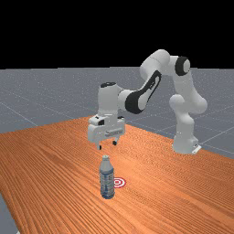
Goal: Pick up the bottle and put it on the marker
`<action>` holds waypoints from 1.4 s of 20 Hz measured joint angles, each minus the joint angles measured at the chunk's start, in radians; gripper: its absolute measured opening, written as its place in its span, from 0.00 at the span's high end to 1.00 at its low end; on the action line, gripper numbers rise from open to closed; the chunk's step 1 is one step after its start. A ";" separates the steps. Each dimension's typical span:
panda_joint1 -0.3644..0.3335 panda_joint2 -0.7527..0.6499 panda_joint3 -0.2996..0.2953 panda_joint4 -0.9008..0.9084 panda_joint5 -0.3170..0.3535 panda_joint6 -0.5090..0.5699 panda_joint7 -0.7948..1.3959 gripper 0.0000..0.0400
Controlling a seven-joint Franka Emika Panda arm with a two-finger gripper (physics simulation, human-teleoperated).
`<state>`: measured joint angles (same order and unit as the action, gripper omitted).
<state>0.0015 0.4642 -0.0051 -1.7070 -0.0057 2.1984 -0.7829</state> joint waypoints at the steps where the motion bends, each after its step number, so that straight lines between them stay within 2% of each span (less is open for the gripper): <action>1: 0.000 -0.002 0.000 0.002 0.000 -0.004 0.000 0.00; 3: 0.000 -0.011 0.000 -0.002 0.000 -0.002 0.000 0.00; 6: 0.023 -0.033 -0.021 -0.029 -0.057 -0.015 0.044 0.00; 7: 0.004 -0.009 -0.003 0.025 -0.008 -0.109 0.005 0.00; 9: 0.005 -0.003 -0.002 0.034 -0.008 -0.134 0.005 0.00; 10: 0.007 -0.008 -0.002 0.019 -0.008 -0.116 0.013 0.00; 11: 0.043 -0.040 -0.025 -0.045 -0.083 -0.031 0.084 0.00; 12: 0.053 -0.038 -0.024 -0.043 -0.089 -0.033 0.101 0.00; 13: 0.028 -0.041 0.013 -0.049 -0.030 -0.021 -0.001 0.00; 20: 0.061 -0.041 0.012 -0.048 -0.037 -0.023 0.074 0.00; 23: 0.060 -0.052 0.011 -0.084 -0.038 0.071 0.075 0.00; 24: 0.060 -0.040 0.011 -0.067 -0.038 0.072 0.075 0.00; 26: 0.058 -0.001 0.012 0.002 -0.035 0.022 0.070 0.00; 27: 0.060 0.026 0.010 0.054 -0.029 -0.040 0.085 0.00; 28: 0.059 0.032 0.010 0.063 -0.030 -0.043 0.082 0.00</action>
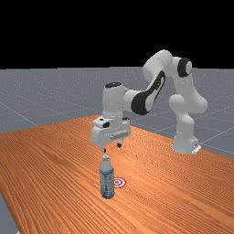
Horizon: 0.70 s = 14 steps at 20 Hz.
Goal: Pick up the bottle and put it on the marker
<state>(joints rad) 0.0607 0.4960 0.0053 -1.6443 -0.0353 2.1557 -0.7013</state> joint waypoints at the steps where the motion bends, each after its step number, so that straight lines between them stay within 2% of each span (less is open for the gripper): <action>1: -0.002 0.011 0.003 0.018 0.000 -0.023 -0.016 0.00; 3: 0.003 0.012 -0.002 0.015 -0.012 -0.005 -0.006 0.00; 9: 0.012 0.119 -0.013 0.193 -0.031 -0.077 0.002 0.00; 13: 0.010 0.156 -0.011 0.253 -0.025 -0.100 -0.004 0.00; 14: 0.003 0.179 -0.004 0.298 -0.011 -0.137 -0.015 0.00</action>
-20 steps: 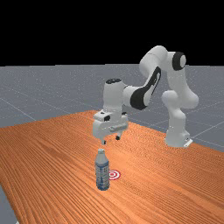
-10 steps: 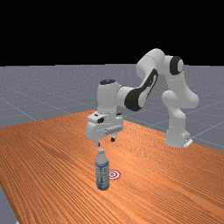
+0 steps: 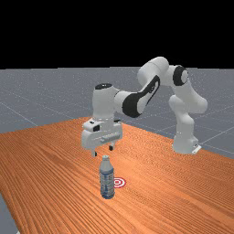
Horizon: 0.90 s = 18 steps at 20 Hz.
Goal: Pick up the bottle and put it on the marker
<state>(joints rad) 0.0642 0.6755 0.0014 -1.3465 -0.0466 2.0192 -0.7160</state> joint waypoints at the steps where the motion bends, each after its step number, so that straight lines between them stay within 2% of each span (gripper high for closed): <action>1: 0.000 0.025 0.001 0.047 0.001 -0.038 -0.002 0.00; 4: -0.001 0.038 0.001 0.067 0.003 -0.074 -0.004 0.00; 5: -0.027 -0.026 0.027 -0.058 0.053 0.036 -0.037 0.00; 8: -0.030 -0.100 0.028 -0.180 0.060 0.084 -0.040 0.00; 9: -0.008 -0.101 0.007 -0.175 0.013 0.072 -0.005 0.00; 10: -0.001 -0.102 0.000 -0.177 0.000 0.078 0.005 0.00; 16: 0.002 -0.094 0.018 -0.165 0.004 0.076 -0.029 0.00; 18: 0.007 -0.056 0.015 -0.098 0.012 0.000 -0.001 0.00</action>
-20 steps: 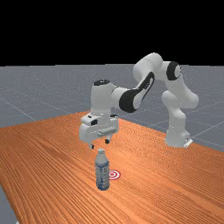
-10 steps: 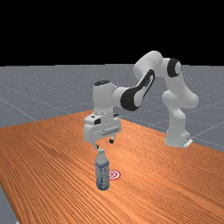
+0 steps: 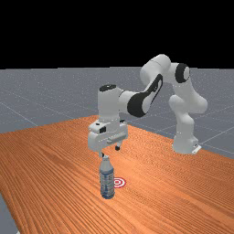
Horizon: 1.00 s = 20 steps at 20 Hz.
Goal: Pick up the bottle and put it on the marker
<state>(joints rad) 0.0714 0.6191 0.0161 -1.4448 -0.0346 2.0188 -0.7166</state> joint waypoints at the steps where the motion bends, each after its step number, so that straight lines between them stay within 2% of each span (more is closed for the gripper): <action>1: 0.000 0.006 0.000 0.001 0.000 0.002 0.000 0.00; 3: 0.000 0.022 0.000 0.007 0.001 0.002 -0.001 0.00; 5: 0.002 -0.002 -0.003 -0.060 -0.002 0.086 0.012 0.00; 17: 0.006 0.003 0.005 -0.059 -0.011 0.089 -0.014 0.00; 20: 0.015 0.003 -0.004 -0.058 -0.003 0.088 0.040 0.00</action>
<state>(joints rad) 0.0867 0.6226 0.0124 -1.5029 -0.0376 2.1064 -0.6763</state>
